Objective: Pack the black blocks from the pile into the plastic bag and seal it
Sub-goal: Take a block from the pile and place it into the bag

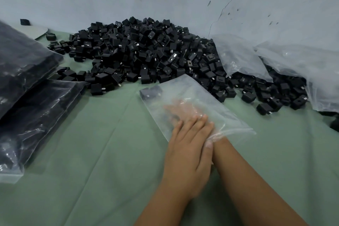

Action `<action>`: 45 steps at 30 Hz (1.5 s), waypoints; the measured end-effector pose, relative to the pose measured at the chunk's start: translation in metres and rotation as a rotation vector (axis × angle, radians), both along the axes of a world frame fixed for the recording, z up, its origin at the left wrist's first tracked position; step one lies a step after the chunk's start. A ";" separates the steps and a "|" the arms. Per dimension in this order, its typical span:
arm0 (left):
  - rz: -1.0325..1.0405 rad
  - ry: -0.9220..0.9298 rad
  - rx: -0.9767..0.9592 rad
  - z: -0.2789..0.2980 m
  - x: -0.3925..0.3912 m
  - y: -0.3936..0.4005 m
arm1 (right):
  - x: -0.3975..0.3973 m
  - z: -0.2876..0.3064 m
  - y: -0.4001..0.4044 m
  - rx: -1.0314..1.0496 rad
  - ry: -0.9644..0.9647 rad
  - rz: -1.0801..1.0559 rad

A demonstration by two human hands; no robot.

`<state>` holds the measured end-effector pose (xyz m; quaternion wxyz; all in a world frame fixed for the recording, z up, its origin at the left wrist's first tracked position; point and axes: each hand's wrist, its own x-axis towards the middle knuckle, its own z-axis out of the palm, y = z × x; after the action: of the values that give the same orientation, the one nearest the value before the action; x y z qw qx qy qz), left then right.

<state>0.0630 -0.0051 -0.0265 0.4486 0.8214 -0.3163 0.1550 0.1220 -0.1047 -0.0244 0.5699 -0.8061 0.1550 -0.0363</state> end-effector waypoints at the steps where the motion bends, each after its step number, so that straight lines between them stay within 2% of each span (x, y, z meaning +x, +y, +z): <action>1: 0.011 0.009 0.015 0.000 0.000 -0.001 | -0.008 0.004 0.001 -0.030 -0.009 0.097; 2: 0.023 0.025 0.033 0.000 0.001 -0.001 | -0.016 0.013 -0.004 -0.291 0.085 0.153; 4: 0.047 0.098 0.089 -0.002 0.004 -0.001 | -0.030 0.023 -0.019 -0.575 0.095 0.249; 6: 0.065 0.201 0.146 -0.005 0.009 0.000 | -0.051 0.021 -0.033 -0.718 -0.166 0.371; 9: 0.100 0.309 0.188 -0.008 0.013 0.000 | -0.077 0.009 -0.054 -0.809 -0.511 0.169; 12: 0.109 0.282 0.261 -0.010 0.013 -0.001 | -0.078 0.012 -0.072 -0.734 -0.724 -0.198; 14: 0.109 0.282 0.283 -0.009 0.013 -0.002 | -0.070 0.014 -0.091 -0.573 -0.684 -0.475; 17: 0.122 0.276 0.285 -0.008 0.012 -0.004 | -0.049 0.010 -0.131 -0.518 -0.382 -0.617; 21: 0.129 0.263 0.290 -0.008 0.012 -0.005 | -0.034 0.005 -0.160 -0.539 0.145 -0.540; 23: 0.127 0.257 0.292 -0.010 0.013 -0.004 | -0.033 -0.006 -0.161 -0.642 0.234 -0.526; 26: 0.129 0.250 0.295 -0.012 0.016 -0.005 | -0.039 -0.011 -0.154 -0.643 0.055 -0.600; 31: 0.140 0.235 0.286 -0.015 0.018 -0.005 | -0.062 -0.007 -0.118 -0.296 -0.352 -0.772; 32: 0.138 0.227 0.281 -0.014 0.018 -0.005 | -0.068 -0.006 -0.105 -0.313 -0.434 -0.761; 34: 0.127 0.210 0.265 -0.014 0.017 -0.005 | -0.080 -0.002 -0.078 -0.491 -0.556 -0.642; 38: 0.117 0.294 0.119 -0.011 0.013 -0.002 | -0.100 -0.003 -0.031 -0.753 -0.658 -0.200; 40: 0.122 0.385 -0.016 -0.012 0.012 0.002 | -0.106 -0.005 -0.016 -0.846 -0.626 -0.058; 42: 0.132 0.430 -0.141 -0.012 0.010 0.005 | -0.109 -0.005 -0.010 -0.900 -0.544 -0.017; 45: 0.134 0.378 -0.231 -0.009 0.004 0.007 | -0.113 -0.004 -0.010 -0.877 -0.443 -0.016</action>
<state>0.0672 0.0019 -0.0355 0.5799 0.7980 -0.1517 0.0630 0.0091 -0.1145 -0.0287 0.1959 -0.9417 0.0064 -0.2734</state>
